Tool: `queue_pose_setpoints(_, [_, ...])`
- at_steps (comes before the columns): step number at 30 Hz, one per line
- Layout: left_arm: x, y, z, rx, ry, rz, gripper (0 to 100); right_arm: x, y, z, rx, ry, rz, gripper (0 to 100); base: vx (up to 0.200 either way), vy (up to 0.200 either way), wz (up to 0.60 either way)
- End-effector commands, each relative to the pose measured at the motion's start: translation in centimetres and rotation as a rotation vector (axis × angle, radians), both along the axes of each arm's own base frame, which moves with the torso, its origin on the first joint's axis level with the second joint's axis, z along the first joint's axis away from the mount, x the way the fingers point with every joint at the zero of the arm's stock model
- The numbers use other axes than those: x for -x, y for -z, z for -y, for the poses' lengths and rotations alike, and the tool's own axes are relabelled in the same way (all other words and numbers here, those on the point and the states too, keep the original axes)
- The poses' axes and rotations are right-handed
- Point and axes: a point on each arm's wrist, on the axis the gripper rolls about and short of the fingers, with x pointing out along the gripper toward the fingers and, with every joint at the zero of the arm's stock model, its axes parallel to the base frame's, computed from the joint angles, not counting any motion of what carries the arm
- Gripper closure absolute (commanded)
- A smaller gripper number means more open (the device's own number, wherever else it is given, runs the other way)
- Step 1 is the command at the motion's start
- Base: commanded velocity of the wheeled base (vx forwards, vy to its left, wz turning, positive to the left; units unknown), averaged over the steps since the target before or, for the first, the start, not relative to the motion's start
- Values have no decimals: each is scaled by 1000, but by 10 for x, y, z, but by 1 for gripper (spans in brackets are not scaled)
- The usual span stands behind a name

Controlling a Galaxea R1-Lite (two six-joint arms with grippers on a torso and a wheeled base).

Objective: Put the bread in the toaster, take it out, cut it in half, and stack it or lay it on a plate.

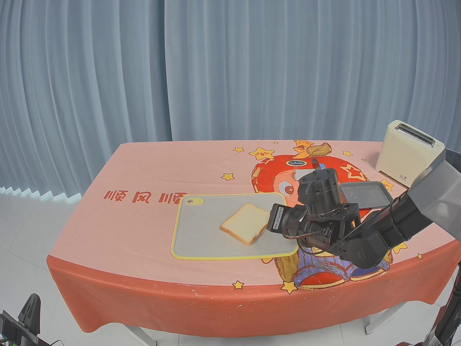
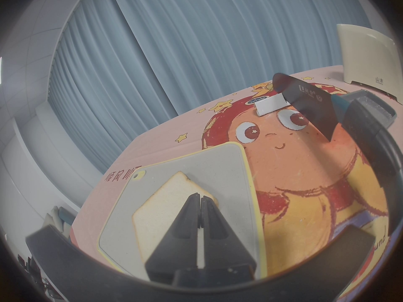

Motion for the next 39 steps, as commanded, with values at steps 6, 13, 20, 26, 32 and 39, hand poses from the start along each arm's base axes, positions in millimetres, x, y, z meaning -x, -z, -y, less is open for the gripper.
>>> queue_pose_setpoints(6, [-1,5,0,0,0,-14,100,47,-70,15,-108,-42,129,100,0,0,0])
queue_pose_setpoints(13, [-1,5,0,2,0,-14,100,81,-93,39,-151,-57,177,100,0,0,0])
queue_pose_setpoints(20, [-1,5,0,0,0,-14,100,107,-121,56,-235,-76,248,0,0,0,0])
queue_pose_setpoints(26, [-1,5,0,0,0,-14,100,133,-148,68,-460,-72,291,0,0,0,0])
queue_pose_setpoints(32, [-1,5,0,0,0,-14,100,164,-136,88,-517,-113,278,0,0,0,0])
queue_pose_setpoints(39, [-1,5,0,0,0,-14,100,174,-120,102,-626,-132,345,0,0,0,0])
